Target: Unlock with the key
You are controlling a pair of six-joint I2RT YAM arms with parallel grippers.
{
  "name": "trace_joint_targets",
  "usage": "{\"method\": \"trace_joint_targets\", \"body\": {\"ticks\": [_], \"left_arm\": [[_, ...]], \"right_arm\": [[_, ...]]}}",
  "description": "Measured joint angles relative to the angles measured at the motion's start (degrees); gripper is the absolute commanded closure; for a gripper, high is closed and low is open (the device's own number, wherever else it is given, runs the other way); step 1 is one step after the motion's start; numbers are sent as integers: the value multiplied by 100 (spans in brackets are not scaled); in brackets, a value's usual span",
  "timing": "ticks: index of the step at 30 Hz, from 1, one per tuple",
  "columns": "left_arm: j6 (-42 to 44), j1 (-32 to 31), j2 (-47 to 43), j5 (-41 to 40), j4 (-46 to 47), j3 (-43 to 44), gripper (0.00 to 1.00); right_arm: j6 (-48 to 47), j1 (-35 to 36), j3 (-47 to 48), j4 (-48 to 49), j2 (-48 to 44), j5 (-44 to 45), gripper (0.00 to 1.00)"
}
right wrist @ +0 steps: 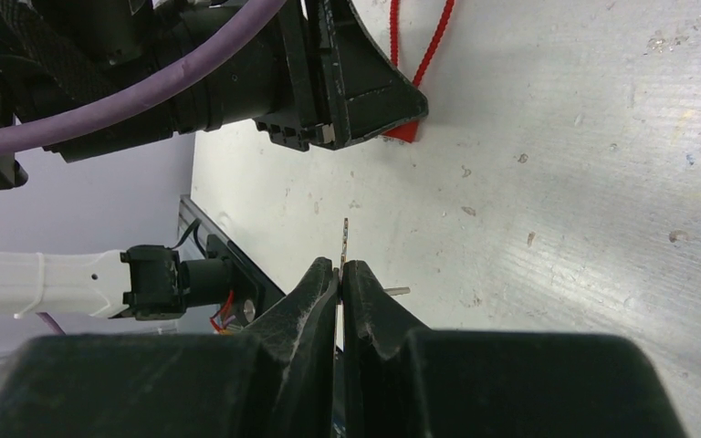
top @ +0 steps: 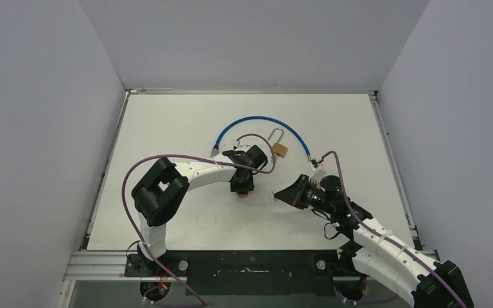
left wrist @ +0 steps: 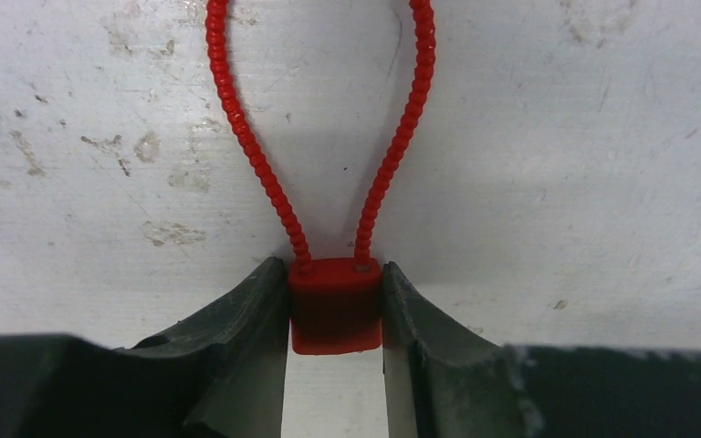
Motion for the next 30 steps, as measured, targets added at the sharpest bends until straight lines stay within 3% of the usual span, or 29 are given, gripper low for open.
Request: {"method": "trace_joint_targets", "body": {"ticks": [2, 11, 21, 30], "left_arm": [[-48, 0, 52, 22, -72, 79, 99], [-474, 278, -94, 640, -323, 267, 100], [-1991, 1261, -2140, 2162, 186, -260, 100], [-2979, 1563, -2498, 2975, 756, -518, 100]], "right_arm": [[-63, -28, 0, 0, 11, -55, 100], [-787, -66, 232, -46, 334, -234, 100], [-1123, 4, 715, 1174, 614, -807, 100], [-1440, 70, 1388, 1410, 1318, -1069, 100]]}}
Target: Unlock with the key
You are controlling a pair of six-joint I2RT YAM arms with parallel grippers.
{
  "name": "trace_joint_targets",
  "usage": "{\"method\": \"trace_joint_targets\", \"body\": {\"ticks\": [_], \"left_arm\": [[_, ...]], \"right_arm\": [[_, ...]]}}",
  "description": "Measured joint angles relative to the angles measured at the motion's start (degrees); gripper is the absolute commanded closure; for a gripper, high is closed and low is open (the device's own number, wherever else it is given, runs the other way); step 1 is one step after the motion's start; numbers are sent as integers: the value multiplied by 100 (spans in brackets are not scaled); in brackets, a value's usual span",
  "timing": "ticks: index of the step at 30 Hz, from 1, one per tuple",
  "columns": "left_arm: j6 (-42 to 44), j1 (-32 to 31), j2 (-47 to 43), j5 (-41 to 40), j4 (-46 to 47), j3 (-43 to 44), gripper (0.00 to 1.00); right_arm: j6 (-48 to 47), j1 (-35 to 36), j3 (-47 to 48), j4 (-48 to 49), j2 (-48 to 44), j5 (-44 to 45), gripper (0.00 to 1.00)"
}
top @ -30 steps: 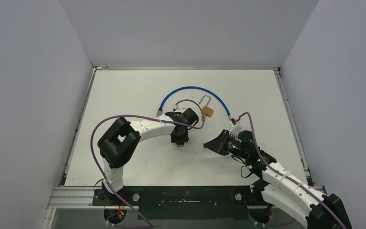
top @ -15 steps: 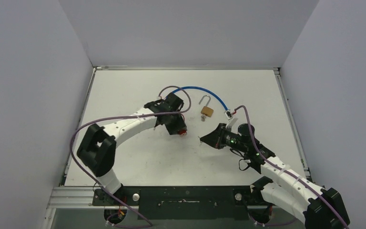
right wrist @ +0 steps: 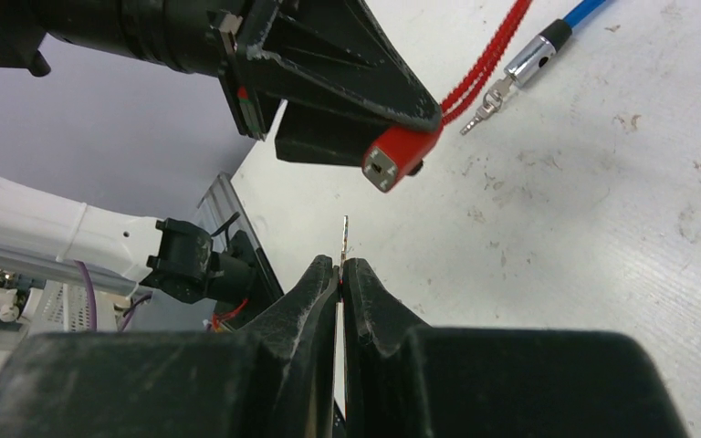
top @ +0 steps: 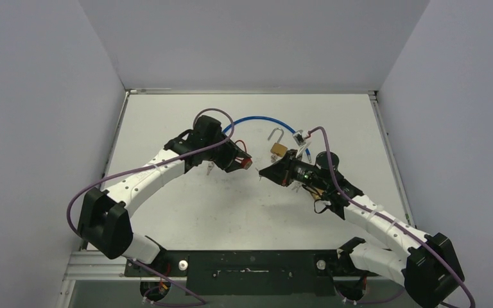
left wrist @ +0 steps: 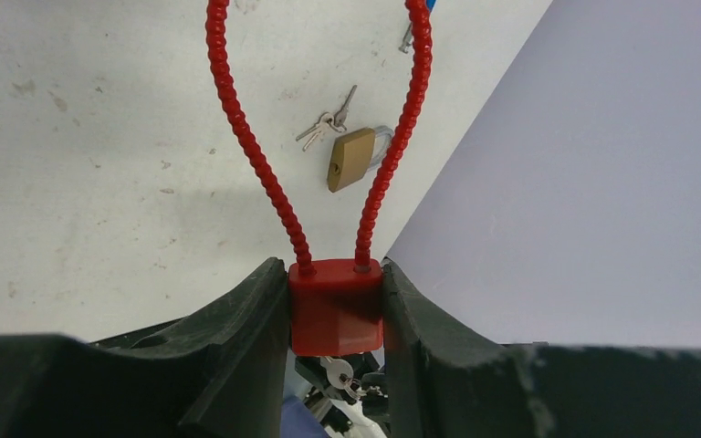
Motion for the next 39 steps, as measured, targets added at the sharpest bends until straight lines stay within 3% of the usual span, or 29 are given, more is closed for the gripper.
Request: {"method": "trace_joint_targets", "body": {"ticks": [13, 39], "left_arm": [[-385, 9, -151, 170, 442, -122, 100], [-55, -72, -330, 103, 789, -149, 100]], "right_arm": [[-229, 66, 555, -192, 555, -98, 100], [-188, 66, 643, -4, 697, -76, 100]]}}
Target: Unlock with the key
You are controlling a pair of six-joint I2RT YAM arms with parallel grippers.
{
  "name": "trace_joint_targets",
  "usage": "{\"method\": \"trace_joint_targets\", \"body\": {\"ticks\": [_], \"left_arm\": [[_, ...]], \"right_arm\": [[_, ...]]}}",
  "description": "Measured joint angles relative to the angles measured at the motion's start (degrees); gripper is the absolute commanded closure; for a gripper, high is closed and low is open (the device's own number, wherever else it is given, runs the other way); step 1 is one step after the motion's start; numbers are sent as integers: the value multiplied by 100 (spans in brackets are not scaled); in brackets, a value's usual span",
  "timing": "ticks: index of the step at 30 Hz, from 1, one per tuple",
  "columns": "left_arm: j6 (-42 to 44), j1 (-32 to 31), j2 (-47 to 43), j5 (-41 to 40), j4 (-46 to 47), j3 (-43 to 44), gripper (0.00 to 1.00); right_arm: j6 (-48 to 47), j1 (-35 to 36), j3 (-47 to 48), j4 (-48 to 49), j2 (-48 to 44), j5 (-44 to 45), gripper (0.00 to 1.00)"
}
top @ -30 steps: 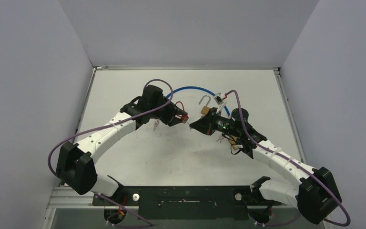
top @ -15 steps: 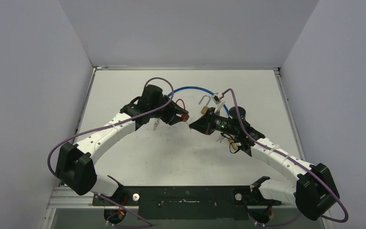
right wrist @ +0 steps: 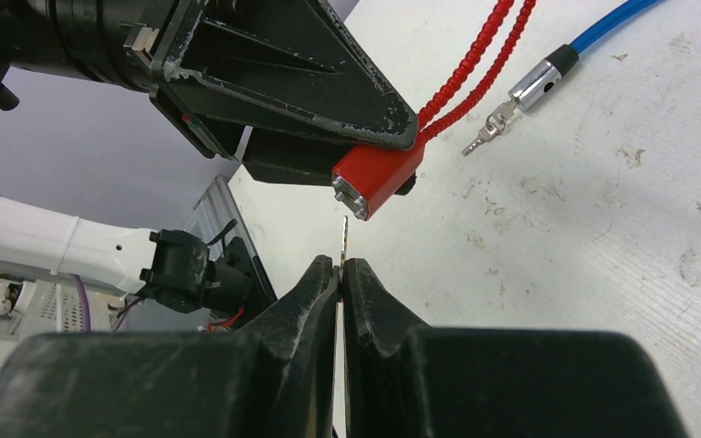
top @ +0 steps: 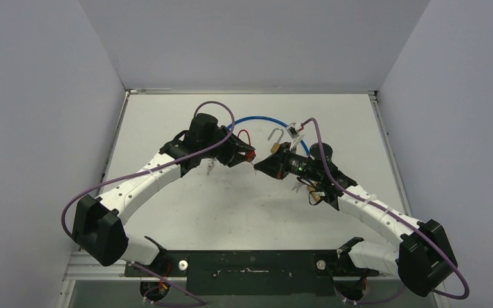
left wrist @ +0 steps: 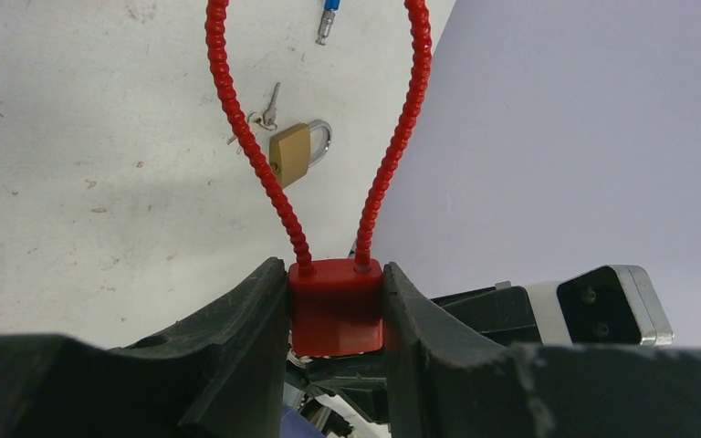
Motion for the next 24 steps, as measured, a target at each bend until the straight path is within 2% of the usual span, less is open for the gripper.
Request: {"method": "trace_joint_targets", "body": {"ticks": [24], "left_arm": [[24, -22, -26, -133, 17, 0, 100]], "right_arm": [[160, -199, 31, 195, 31, 35, 100]]}}
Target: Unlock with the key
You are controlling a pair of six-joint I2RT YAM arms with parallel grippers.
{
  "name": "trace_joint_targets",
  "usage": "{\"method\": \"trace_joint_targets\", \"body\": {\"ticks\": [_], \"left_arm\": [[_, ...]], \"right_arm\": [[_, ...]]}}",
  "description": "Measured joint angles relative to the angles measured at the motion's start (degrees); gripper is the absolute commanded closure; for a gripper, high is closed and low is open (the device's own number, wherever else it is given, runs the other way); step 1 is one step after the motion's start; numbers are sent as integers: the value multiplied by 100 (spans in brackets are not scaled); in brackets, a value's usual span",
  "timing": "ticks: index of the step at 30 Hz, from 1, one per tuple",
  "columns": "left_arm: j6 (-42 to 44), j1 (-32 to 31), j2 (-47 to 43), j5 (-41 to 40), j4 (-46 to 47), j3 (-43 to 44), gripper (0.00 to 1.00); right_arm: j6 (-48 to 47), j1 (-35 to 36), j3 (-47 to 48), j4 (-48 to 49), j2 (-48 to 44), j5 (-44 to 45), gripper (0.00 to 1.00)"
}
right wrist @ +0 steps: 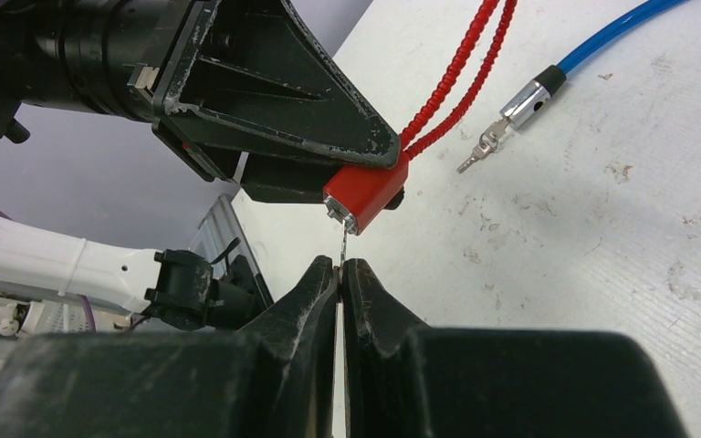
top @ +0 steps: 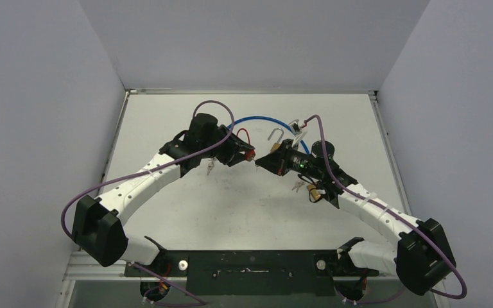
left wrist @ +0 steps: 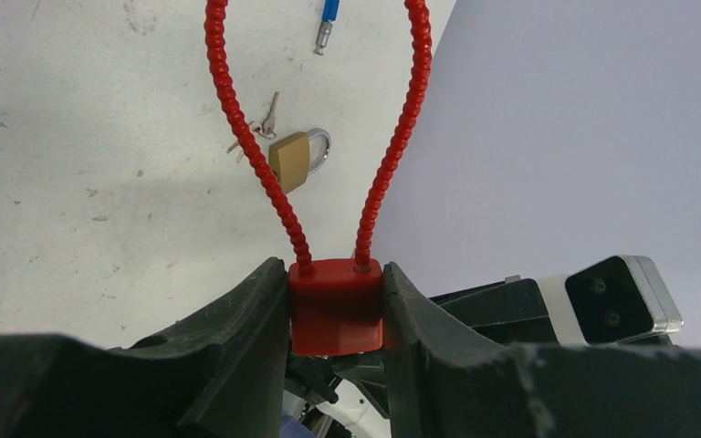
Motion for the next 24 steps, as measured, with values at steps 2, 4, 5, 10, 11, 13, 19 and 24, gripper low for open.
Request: {"method": "trace_joint_targets", "body": {"ticks": [2, 4, 5, 10, 11, 13, 19, 24], "left_arm": [[0, -11, 0, -2, 17, 0, 100], [0, -20, 0, -13, 35, 0, 100], [0, -24, 0, -13, 44, 0, 100], [-2, -72, -4, -20, 109, 0, 100], [-2, -76, -7, -35, 120, 0, 100], [-2, -79, -15, -83, 136, 0, 100], [0, -87, -101, -232, 133, 0, 100], [2, -107, -151, -315, 138, 0, 100]], "right_arm": [[17, -2, 22, 9, 52, -52, 100], [39, -7, 46, 37, 92, -101, 100], [48, -7, 52, 57, 103, -109, 100], [155, -35, 57, 81, 120, -190, 100], [175, -46, 68, 76, 136, -208, 100], [197, -50, 111, 66, 179, -214, 100], [216, -61, 229, -85, 210, -168, 100], [308, -61, 348, -245, 201, -136, 100]]}}
